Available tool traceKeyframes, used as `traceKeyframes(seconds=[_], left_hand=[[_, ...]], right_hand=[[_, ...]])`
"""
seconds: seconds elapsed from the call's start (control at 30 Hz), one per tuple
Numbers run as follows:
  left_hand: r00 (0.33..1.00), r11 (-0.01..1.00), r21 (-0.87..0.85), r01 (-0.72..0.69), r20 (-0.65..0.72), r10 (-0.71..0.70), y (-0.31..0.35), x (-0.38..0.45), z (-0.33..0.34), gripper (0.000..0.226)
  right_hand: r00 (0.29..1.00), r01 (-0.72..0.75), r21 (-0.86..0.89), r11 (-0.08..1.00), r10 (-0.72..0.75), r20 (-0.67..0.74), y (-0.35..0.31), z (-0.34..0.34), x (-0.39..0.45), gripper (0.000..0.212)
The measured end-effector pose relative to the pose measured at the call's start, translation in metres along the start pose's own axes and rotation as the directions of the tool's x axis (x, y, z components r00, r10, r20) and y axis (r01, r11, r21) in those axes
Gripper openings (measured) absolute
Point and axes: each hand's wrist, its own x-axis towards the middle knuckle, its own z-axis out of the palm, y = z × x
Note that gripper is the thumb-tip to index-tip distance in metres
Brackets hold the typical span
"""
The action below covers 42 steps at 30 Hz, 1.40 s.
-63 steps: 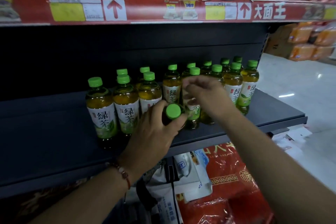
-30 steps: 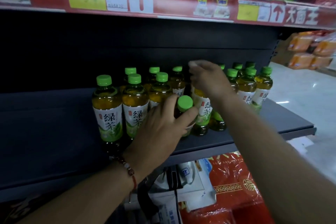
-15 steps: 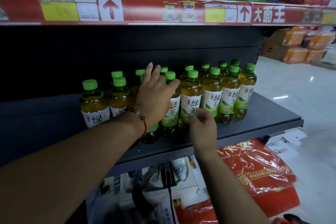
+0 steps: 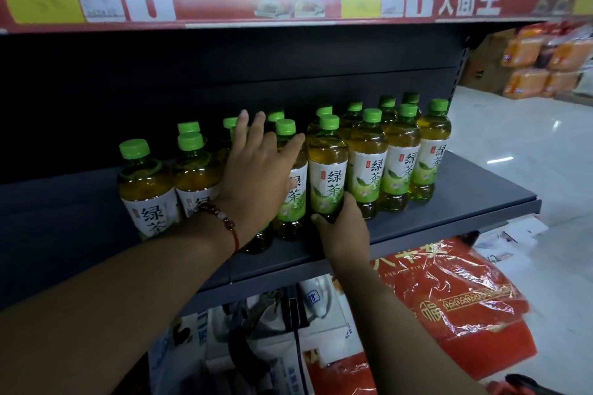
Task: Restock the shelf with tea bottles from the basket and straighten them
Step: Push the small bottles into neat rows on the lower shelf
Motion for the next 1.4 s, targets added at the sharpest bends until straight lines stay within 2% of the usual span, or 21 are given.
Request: traceKeyframes(seconds=[0.13, 0.23, 0.37, 0.43, 0.53, 0.6, 0.63, 0.7, 0.73, 0.8, 0.83, 0.93, 1.0, 1.07, 1.13, 1.2, 1.3, 1.4], left_hand=[[0.996, 0.999, -0.033, 0.034, -0.082, -0.036, 0.002, 0.001, -0.004, 0.076], [0.989, 0.998, -0.063, 0.008, -0.146, -0.017, 0.008, 0.012, -0.012, 0.080], [0.996, 0.992, -0.125, -0.031, -0.087, 0.020, 0.020, 0.033, -0.014, 0.089], [0.997, 0.980, -0.187, -0.066, -0.057, 0.057, 0.027, 0.034, -0.011, 0.088], [0.998, 0.939, -0.343, -0.021, -0.065, -0.002, 0.035, 0.021, -0.015, 0.085], [0.996, 0.877, -0.479, 0.031, -0.060, -0.068, 0.041, 0.007, -0.022, 0.081], [0.994, 0.837, -0.544, 0.051, -0.053, -0.095, 0.043, 0.000, -0.025, 0.079], [0.993, 0.781, -0.622, 0.058, -0.045, -0.109, 0.048, -0.011, -0.030, 0.079], [0.994, 0.770, -0.636, 0.051, -0.044, -0.102, 0.051, -0.016, -0.031, 0.081], [0.996, 0.766, -0.642, 0.031, -0.046, -0.079, 0.055, -0.023, -0.032, 0.083], [0.996, 0.767, -0.641, 0.019, -0.058, -0.073, 0.057, -0.027, -0.032, 0.081], [0.994, 0.754, -0.657, -0.004, -0.088, -0.071, 0.057, -0.043, -0.033, 0.075], [0.993, 0.750, -0.660, -0.046, -0.114, -0.039, 0.056, -0.052, -0.035, 0.076], [0.992, 0.760, -0.645, -0.080, -0.129, -0.006, 0.054, -0.057, -0.035, 0.077], [0.990, 0.764, -0.638, -0.096, -0.137, 0.010, 0.053, -0.060, -0.036, 0.078], [0.990, 0.753, -0.650, -0.101, -0.141, 0.012, 0.052, -0.062, -0.035, 0.078], [0.989, 0.741, -0.663, -0.107, -0.146, 0.013, 0.049, -0.063, -0.033, 0.077], [0.988, 0.745, -0.656, -0.118, -0.155, 0.020, 0.048, -0.063, -0.032, 0.077]], right_hand=[[1.000, -0.001, -0.006, 1.000, 0.001, 0.031, 0.004, 0.000, 0.004, 0.050], [0.999, 0.008, -0.007, 1.000, -0.008, 0.050, 0.008, -0.002, 0.006, 0.051], [0.997, -0.001, 0.038, 0.999, -0.002, 0.076, 0.012, -0.007, 0.008, 0.053], [0.992, -0.010, 0.081, 0.997, 0.000, 0.124, 0.012, -0.015, 0.008, 0.054], [0.960, -0.011, 0.050, 0.999, -0.003, 0.278, 0.008, -0.036, 0.012, 0.057], [0.916, 0.008, -0.054, 0.998, 0.014, 0.401, -0.001, -0.059, 0.017, 0.042], [0.904, -0.019, -0.033, 0.999, 0.032, 0.426, -0.008, -0.072, 0.020, 0.030], [0.931, -0.123, 0.148, 0.981, 0.062, 0.361, -0.023, -0.095, 0.024, 0.019], [0.957, -0.140, 0.241, 0.960, 0.069, 0.281, -0.032, -0.103, 0.026, 0.015], [0.988, -0.057, 0.323, 0.945, 0.008, 0.152, -0.054, -0.109, 0.034, 0.012], [0.990, -0.001, 0.332, 0.943, -0.046, 0.136, -0.066, -0.108, 0.041, 0.016], [0.967, 0.187, 0.215, 0.959, -0.219, 0.134, -0.099, -0.094, 0.070, 0.036], [0.949, 0.261, 0.054, 0.964, -0.266, 0.170, -0.119, -0.079, 0.087, 0.030], [0.953, 0.226, -0.079, 0.971, -0.204, 0.223, -0.129, -0.063, 0.100, 0.029], [0.963, 0.164, -0.240, 0.957, -0.102, 0.250, -0.131, -0.051, 0.104, 0.037], [0.980, 0.161, -0.351, 0.922, -0.109, 0.165, -0.127, -0.042, 0.106, 0.041], [0.982, 0.188, -0.365, 0.912, -0.181, 0.056, -0.120, -0.036, 0.112, 0.037], [0.968, 0.241, -0.324, 0.915, -0.203, 0.145, -0.121, -0.036, 0.116, 0.036]])
